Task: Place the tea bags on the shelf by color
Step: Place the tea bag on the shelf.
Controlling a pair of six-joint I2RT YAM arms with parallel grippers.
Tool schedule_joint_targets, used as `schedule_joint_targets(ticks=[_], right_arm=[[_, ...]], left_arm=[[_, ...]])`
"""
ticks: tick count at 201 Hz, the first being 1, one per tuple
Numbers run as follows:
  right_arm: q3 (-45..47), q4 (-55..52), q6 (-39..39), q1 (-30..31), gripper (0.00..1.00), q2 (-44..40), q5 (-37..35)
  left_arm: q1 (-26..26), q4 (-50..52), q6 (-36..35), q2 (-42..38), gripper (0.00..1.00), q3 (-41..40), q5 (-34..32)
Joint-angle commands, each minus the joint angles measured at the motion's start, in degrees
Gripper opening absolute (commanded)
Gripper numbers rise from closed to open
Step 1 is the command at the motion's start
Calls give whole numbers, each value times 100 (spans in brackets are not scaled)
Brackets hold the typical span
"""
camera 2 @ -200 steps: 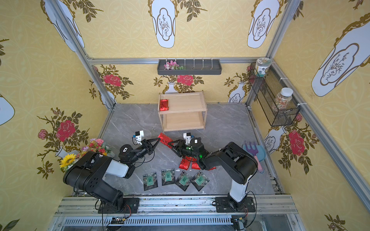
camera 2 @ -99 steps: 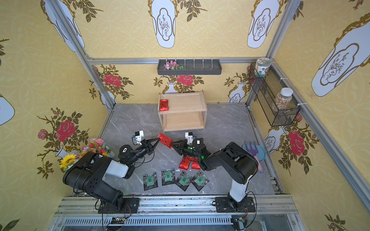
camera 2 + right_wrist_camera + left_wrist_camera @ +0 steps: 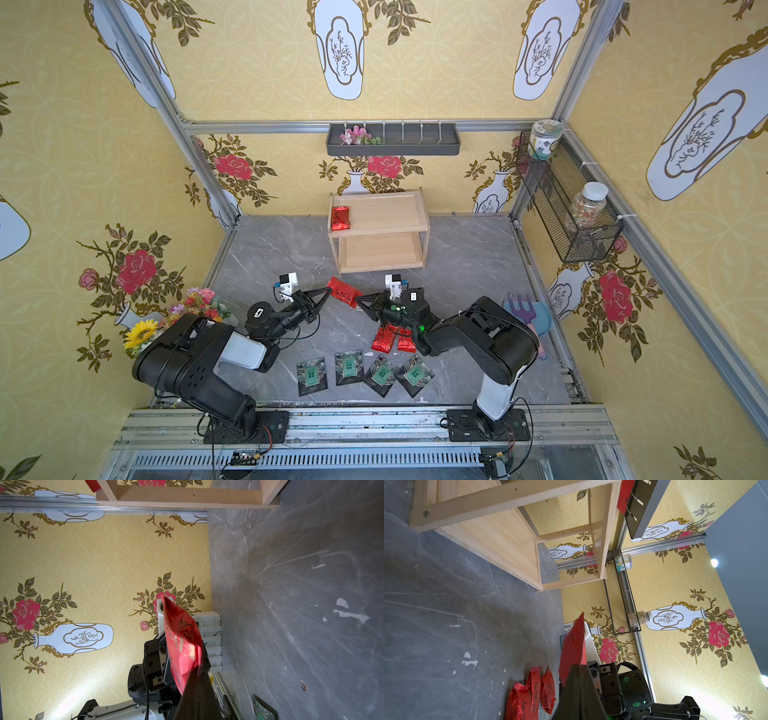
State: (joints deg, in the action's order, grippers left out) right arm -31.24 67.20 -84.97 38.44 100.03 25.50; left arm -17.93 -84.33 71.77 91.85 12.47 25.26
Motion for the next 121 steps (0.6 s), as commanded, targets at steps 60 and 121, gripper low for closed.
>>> schedule_joint_targets(ticks=[60, 121], right_arm=[[-125, -398, 389, 52, 0, -226, 21], [-238, -669, 499, 96, 0, -275, 17]], left_arm=[[22, -162, -40, -62, 0, -73, -27], [20, -154, -22, -208, 22, -12, 122]])
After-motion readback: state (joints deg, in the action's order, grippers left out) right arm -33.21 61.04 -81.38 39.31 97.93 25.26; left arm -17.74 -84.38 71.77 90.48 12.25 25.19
